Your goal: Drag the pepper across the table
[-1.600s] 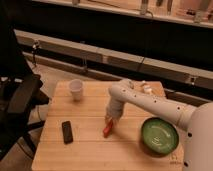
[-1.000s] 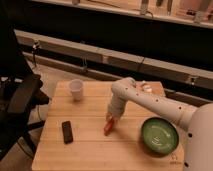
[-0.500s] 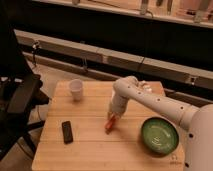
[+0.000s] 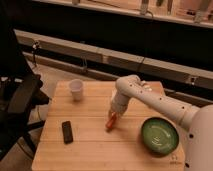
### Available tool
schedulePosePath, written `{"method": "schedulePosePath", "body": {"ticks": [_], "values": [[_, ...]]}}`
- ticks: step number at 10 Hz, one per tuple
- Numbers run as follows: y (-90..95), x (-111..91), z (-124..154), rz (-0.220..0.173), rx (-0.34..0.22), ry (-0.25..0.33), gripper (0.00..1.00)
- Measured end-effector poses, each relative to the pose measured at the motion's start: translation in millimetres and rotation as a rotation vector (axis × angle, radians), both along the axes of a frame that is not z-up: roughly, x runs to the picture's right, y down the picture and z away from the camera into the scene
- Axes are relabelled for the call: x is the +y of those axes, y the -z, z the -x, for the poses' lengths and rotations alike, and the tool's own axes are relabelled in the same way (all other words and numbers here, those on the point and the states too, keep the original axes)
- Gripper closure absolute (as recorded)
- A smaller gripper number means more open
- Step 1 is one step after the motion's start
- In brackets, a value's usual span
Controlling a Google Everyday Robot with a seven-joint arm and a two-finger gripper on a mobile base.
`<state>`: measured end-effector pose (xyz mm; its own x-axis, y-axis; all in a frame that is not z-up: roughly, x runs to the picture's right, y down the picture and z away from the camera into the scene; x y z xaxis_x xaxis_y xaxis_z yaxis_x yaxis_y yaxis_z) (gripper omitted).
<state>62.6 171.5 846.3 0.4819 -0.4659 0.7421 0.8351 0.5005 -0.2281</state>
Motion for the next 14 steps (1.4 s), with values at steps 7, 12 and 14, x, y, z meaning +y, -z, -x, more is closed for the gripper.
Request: {"method": "schedulePosePath", "body": {"ticks": [7, 12, 14], "values": [[-4.7, -8, -10, 0.002, -0.002, -0.036, 1.00], [-8.9, -14, -16, 0.003, -0.007, -0.058, 1.00], [-10.1, -15, -18, 0.005, -0.008, -0.065, 1.00]]}}
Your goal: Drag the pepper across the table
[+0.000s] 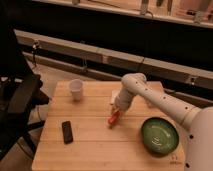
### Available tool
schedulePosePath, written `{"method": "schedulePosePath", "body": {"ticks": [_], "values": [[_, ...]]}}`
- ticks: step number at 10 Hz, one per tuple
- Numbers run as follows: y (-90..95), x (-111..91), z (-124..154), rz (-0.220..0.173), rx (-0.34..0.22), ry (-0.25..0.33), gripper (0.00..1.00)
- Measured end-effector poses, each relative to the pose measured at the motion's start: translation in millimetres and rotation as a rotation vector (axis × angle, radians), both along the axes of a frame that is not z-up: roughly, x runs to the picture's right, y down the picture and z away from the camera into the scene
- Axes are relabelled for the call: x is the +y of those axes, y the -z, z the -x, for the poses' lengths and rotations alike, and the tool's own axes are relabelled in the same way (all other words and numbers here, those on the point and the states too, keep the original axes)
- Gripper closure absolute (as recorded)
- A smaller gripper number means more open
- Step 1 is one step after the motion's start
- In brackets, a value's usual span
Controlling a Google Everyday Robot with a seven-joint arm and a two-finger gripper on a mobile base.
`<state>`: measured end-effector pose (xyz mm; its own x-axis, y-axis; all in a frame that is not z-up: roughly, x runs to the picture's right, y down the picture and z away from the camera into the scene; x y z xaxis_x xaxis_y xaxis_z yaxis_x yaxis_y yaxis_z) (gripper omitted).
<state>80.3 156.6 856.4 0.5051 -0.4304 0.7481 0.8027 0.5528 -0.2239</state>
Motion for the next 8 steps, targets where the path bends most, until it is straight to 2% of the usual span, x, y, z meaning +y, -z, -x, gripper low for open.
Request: {"method": "schedulePosePath", "body": {"ticks": [8], "values": [[-3.8, -3.8, -6.7, 0.004, -0.008, -0.031, 1.00]]}}
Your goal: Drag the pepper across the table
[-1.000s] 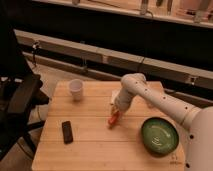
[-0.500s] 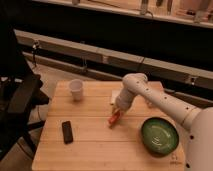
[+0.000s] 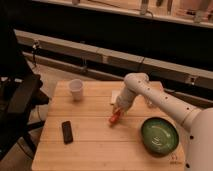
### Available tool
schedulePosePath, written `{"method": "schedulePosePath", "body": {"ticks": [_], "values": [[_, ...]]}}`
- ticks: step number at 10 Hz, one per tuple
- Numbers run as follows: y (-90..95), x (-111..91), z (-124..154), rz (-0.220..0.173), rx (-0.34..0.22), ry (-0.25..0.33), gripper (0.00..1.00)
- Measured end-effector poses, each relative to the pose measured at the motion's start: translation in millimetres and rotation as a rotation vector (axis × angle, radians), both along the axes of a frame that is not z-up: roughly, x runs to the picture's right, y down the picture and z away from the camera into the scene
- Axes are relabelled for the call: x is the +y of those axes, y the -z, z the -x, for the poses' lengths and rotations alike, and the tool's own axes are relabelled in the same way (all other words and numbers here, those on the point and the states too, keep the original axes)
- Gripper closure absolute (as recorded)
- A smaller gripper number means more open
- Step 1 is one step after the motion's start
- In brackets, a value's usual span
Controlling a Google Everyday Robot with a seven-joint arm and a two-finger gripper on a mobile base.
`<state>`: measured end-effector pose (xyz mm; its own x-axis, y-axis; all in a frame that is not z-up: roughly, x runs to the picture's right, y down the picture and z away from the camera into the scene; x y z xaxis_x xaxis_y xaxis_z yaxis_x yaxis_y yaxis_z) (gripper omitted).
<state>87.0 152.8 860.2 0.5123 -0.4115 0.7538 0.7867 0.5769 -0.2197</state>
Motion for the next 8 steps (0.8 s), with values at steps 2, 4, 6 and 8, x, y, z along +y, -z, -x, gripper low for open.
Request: {"method": "schedulePosePath", "body": {"ticks": [2, 4, 6, 8], "values": [[-1.0, -1.1, -1.0, 0.002, -0.003, -0.007, 1.00], [-1.2, -1.9, -2.1, 0.005, -0.003, -0.012, 1.00], [-1.4, -2.3, -2.5, 0.007, -0.003, -0.016, 1.00], [-2.0, -2.9, -2.3, 0.009, -0.003, -0.020, 1.00]]}}
